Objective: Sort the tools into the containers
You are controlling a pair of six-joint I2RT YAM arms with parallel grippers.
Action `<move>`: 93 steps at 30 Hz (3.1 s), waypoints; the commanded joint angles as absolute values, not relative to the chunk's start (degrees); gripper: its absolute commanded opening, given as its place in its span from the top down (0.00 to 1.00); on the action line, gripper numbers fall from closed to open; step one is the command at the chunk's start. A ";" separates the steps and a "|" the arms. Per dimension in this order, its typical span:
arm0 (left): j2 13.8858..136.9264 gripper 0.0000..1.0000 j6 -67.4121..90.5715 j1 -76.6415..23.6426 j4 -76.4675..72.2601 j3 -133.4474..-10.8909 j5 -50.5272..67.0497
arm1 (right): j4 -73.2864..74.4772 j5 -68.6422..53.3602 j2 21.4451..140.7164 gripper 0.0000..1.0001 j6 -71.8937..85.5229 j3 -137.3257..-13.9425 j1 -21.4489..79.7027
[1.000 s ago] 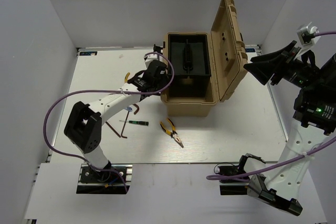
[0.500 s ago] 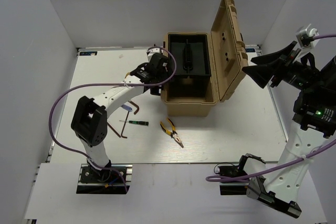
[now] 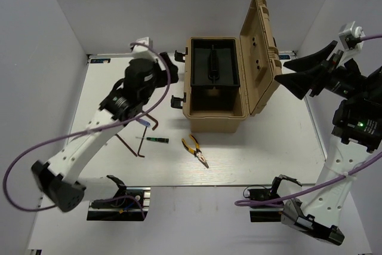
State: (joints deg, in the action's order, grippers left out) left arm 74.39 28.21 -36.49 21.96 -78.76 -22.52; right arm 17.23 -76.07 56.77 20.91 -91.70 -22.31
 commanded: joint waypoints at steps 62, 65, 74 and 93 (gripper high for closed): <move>55.73 0.09 48.51 -36.21 43.50 -46.77 -39.91 | 36.14 1.82 77.08 0.59 -14.51 -62.50 63.88; 51.69 0.24 50.70 -36.21 42.98 -43.95 -38.59 | 32.36 5.27 77.52 0.73 -13.54 -58.81 66.17; 44.21 0.30 51.85 -36.21 46.93 -43.68 -39.11 | 25.22 10.54 88.21 0.66 -9.50 -59.05 69.43; 41.13 0.12 55.81 -36.21 52.73 -43.15 -41.75 | 24.70 13.53 102.74 0.56 -6.24 -70.58 70.31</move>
